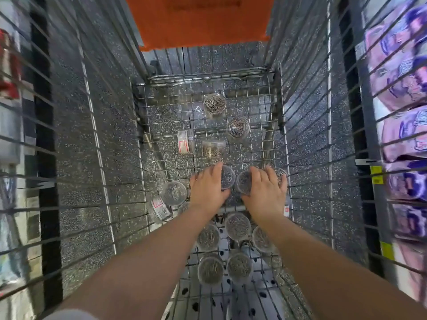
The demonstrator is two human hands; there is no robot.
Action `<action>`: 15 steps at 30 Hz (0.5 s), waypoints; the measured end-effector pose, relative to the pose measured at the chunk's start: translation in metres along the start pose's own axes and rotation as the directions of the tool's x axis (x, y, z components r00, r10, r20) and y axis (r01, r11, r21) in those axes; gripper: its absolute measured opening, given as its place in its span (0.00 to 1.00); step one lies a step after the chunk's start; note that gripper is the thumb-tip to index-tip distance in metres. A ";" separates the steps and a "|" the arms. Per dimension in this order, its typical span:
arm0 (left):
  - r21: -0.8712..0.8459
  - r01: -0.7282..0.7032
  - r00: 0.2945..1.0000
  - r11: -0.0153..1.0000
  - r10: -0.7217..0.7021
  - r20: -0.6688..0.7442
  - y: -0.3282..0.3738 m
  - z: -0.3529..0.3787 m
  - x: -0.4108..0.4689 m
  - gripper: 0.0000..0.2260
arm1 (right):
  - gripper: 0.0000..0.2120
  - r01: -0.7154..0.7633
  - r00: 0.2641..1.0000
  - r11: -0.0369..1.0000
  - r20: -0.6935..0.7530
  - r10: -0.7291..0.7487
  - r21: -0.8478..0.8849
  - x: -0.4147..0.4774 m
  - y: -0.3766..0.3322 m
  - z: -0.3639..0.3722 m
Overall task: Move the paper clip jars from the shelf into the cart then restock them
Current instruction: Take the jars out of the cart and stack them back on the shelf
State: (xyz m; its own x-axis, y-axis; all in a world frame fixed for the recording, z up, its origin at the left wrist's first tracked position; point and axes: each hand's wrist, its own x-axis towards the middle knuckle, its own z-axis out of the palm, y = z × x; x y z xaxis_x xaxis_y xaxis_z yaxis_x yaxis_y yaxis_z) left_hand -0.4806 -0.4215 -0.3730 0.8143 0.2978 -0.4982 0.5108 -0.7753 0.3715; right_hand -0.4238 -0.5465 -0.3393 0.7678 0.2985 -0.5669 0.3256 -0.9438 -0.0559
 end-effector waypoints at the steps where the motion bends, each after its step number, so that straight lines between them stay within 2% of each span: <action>1: -0.025 -0.010 1.000 1.000 0.009 -0.015 0.000 0.000 0.000 0.31 | 0.37 0.005 1.000 1.000 -0.009 -0.005 0.000 0.001 0.000 0.000; 4: -0.121 0.008 1.000 0.993 -0.011 -0.018 0.001 -0.006 -0.007 0.30 | 0.34 0.028 0.999 1.000 -0.046 -0.027 0.010 -0.002 0.002 -0.003; 9: -0.186 0.082 0.997 0.979 -0.081 0.014 0.014 -0.033 -0.030 0.33 | 0.32 0.040 0.993 0.999 -0.113 -0.036 0.035 -0.021 -0.006 -0.032; 13: -0.304 0.076 0.994 0.950 -0.095 -0.047 0.031 -0.075 -0.047 0.34 | 0.34 0.075 0.992 0.993 -0.111 -0.064 0.095 -0.039 -0.012 -0.077; 15: -0.344 0.041 0.994 0.938 -0.074 -0.083 0.040 -0.103 -0.057 0.32 | 0.37 0.094 0.991 0.977 -0.113 -0.073 0.192 -0.048 -0.016 -0.104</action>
State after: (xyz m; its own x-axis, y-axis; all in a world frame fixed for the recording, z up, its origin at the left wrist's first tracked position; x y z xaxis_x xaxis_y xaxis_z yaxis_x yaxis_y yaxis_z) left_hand -0.4778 -0.4125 -0.2493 0.7941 0.4001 -0.4575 0.6078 -0.5233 0.5973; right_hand -0.4087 -0.5309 -0.2255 0.7996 0.3806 -0.4646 0.2840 -0.9212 -0.2660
